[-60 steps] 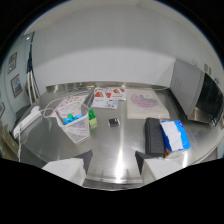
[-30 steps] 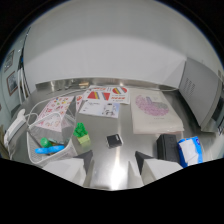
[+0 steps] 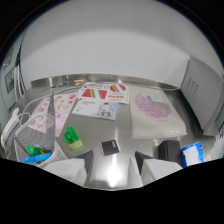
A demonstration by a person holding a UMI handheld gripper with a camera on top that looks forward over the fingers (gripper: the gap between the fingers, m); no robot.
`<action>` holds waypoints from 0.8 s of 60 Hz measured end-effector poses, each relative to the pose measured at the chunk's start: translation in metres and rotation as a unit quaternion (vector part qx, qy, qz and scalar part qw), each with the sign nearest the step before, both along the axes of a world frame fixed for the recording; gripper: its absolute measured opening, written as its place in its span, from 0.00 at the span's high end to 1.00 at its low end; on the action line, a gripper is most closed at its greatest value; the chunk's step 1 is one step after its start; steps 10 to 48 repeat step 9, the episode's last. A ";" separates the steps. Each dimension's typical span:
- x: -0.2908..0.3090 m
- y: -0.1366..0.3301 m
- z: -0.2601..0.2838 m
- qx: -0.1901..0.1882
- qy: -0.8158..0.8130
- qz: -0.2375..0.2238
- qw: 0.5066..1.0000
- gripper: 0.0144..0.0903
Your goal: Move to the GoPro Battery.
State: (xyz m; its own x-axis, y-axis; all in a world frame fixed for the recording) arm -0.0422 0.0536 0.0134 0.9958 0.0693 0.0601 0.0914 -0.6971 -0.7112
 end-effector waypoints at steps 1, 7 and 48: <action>0.000 0.000 0.000 0.000 -0.001 0.000 1.000 0.11; 0.000 0.000 0.000 0.001 0.000 0.000 1.000 0.11; 0.000 0.000 0.000 0.001 0.000 -0.001 1.000 0.11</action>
